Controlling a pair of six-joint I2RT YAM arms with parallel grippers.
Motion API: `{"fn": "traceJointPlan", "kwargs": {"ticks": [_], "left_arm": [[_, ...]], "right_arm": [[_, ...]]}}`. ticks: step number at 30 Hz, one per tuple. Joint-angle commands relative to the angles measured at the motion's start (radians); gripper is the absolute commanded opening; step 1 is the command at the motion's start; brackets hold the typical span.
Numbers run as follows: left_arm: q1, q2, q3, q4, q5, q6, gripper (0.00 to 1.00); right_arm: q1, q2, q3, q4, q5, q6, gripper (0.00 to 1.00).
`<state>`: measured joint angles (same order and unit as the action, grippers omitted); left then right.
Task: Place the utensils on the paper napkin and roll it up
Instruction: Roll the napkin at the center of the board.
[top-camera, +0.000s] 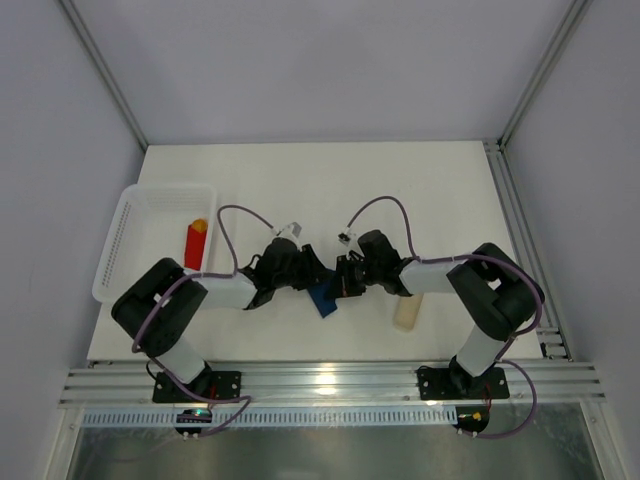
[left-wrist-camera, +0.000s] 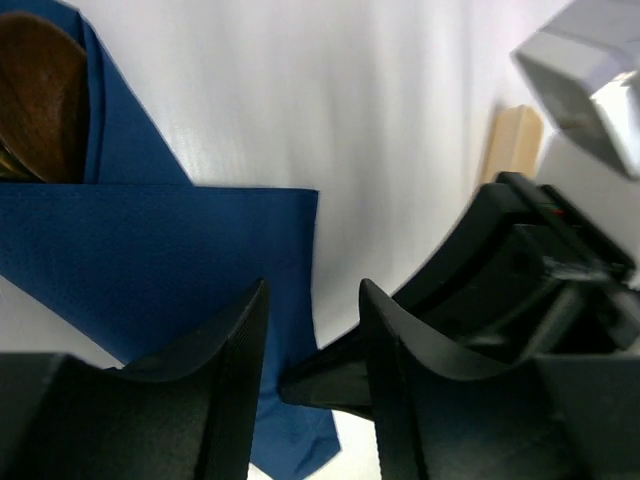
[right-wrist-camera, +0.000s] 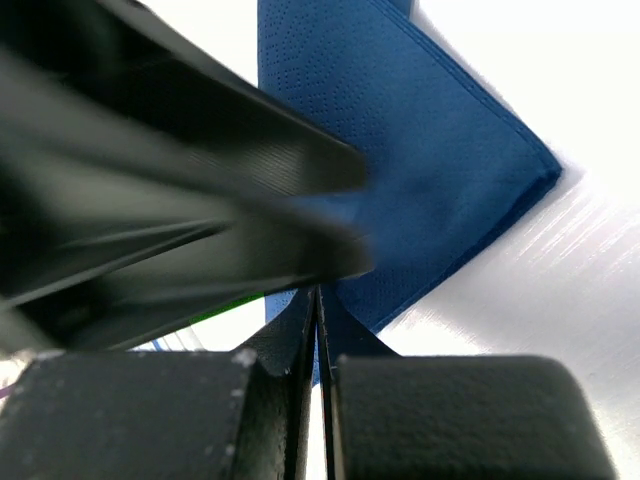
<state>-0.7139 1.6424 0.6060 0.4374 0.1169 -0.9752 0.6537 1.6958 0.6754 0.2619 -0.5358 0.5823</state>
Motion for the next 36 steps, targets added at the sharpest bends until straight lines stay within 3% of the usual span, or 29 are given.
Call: {"fn": "traceJointPlan", "kwargs": {"ticks": [1, 13, 22, 36], "left_arm": [[-0.004, -0.108, 0.02, -0.058, -0.042, 0.053, 0.45], [-0.004, -0.429, -0.074, -0.393, -0.155, -0.013, 0.63], [-0.051, -0.464, -0.245, -0.273, -0.157, -0.187, 0.74], [-0.107, -0.34, -0.305, -0.065, -0.198, -0.333, 0.75]], "right_arm": [[0.004, 0.025, -0.014, 0.007, 0.048, -0.009, 0.04], [0.004, 0.033, -0.013, 0.019, 0.039, -0.001, 0.04], [0.006, 0.025, -0.016, 0.02, 0.042, 0.004, 0.04], [0.006, 0.019, -0.014, 0.022, 0.04, 0.016, 0.04]]}}
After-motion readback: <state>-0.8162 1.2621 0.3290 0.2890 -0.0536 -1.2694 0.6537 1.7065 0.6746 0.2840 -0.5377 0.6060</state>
